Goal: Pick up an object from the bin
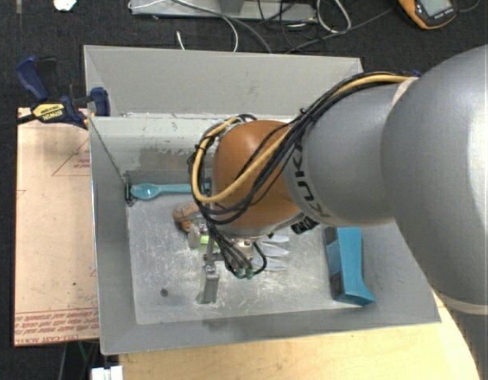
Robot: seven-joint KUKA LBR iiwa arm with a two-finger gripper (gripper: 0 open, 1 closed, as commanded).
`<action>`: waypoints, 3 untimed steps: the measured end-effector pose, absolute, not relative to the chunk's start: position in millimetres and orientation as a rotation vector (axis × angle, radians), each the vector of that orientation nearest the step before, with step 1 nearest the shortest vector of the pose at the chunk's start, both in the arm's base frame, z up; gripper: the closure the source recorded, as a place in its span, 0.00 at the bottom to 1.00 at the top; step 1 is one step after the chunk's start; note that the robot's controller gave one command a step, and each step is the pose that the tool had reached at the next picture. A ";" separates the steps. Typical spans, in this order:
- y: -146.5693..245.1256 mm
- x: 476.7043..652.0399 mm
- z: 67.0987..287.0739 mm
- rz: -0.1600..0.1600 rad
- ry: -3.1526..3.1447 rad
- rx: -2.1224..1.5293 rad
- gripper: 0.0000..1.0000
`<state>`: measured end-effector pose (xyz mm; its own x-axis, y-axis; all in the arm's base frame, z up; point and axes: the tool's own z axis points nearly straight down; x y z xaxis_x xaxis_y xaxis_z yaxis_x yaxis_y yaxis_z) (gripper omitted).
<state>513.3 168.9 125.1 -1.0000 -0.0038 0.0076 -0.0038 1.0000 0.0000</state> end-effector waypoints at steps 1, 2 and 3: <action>168.1 515.6 129.8 -0.002 -3.141 0.000 0.00; 140.1 560.0 157.7 -0.004 -3.139 -0.071 0.00; 93.5 574.4 121.3 -0.006 -3.132 0.217 0.00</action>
Offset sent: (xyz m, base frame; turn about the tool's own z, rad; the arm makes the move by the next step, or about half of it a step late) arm 0.0482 -0.0312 0.0341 0.0505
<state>574.4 93.5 121.3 -0.9904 -0.1381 0.0016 -0.1381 0.9904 0.0037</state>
